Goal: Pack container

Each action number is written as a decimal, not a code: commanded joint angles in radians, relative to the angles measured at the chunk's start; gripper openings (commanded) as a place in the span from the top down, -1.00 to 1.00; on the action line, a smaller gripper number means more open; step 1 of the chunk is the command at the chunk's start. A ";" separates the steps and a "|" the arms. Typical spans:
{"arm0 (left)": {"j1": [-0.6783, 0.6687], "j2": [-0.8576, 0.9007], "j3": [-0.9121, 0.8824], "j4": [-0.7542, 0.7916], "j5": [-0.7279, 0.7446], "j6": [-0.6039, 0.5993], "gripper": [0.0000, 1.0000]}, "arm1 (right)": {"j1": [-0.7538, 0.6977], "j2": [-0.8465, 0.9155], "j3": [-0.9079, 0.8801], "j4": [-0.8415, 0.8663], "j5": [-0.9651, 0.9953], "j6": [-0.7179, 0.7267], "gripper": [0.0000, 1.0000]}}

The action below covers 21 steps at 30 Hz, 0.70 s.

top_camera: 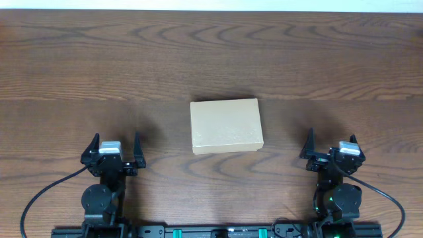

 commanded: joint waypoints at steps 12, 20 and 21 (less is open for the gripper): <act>0.006 -0.008 -0.027 -0.029 -0.001 -0.001 -0.91 | 0.084 0.000 -0.004 -0.009 -0.058 -0.201 -0.99; 0.006 -0.008 -0.028 -0.029 -0.001 0.000 -0.91 | 0.084 0.000 -0.004 -0.006 -0.047 0.122 -0.99; 0.006 -0.008 -0.027 -0.029 -0.001 -0.001 -0.91 | 0.084 0.000 -0.004 -0.005 -0.047 0.149 -0.98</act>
